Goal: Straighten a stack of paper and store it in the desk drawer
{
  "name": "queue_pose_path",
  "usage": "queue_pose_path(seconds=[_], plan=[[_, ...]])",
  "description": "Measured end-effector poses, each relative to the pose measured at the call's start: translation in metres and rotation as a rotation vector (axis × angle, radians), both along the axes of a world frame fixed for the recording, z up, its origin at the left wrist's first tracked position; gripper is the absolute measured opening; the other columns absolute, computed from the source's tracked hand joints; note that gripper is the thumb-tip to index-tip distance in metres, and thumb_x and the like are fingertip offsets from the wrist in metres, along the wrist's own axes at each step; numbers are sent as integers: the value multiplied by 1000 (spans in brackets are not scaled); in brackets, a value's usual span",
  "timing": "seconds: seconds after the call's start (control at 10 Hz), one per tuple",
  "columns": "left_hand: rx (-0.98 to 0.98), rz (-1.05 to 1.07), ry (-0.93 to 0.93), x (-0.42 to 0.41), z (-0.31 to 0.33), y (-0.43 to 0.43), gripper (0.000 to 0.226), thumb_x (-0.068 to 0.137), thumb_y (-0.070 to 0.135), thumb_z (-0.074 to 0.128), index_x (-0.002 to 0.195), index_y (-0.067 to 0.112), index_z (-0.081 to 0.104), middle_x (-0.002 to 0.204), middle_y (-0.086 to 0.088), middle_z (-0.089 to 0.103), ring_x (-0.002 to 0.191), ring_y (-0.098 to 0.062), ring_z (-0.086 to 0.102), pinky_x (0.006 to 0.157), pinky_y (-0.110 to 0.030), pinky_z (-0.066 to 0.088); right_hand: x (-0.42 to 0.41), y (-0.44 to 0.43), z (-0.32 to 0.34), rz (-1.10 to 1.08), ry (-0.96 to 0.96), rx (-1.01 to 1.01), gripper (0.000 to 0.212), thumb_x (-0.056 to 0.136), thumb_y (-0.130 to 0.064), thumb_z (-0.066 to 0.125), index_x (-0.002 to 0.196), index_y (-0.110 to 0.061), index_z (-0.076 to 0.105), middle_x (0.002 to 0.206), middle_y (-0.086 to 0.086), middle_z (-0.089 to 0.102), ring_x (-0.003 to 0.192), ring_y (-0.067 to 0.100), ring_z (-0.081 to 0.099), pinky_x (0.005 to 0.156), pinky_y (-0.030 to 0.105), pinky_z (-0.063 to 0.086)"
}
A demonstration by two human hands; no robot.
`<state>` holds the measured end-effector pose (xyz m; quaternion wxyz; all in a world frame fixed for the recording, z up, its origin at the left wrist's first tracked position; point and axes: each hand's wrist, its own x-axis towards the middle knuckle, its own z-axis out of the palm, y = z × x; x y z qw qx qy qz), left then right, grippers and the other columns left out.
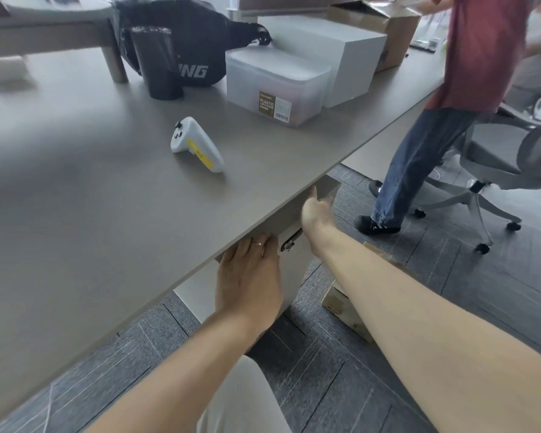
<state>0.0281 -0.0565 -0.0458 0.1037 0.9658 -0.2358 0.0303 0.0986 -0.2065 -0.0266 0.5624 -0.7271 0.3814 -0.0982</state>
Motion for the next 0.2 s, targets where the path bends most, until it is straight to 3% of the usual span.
queue_pose_path(seconds=[0.1, 0.2], plan=[[-216, 87, 288, -4, 31, -3, 38, 103, 18, 41, 139, 17, 52, 142, -6, 60, 128, -31, 55, 97, -40, 42, -11, -7, 28, 15, -51, 30, 62, 105, -27, 30, 161, -11, 8, 166, 13, 21, 150, 33, 25, 116, 45, 25], [-619, 20, 675, -1, 62, 0, 42, 101, 31, 48, 141, 21, 55, 133, -3, 68, 121, -32, 64, 99, -41, 53, -39, -18, 73, -25, -135, -7, 57, 101, -17, 36, 156, -10, 23, 153, 13, 39, 134, 29, 41, 98, 36, 35]])
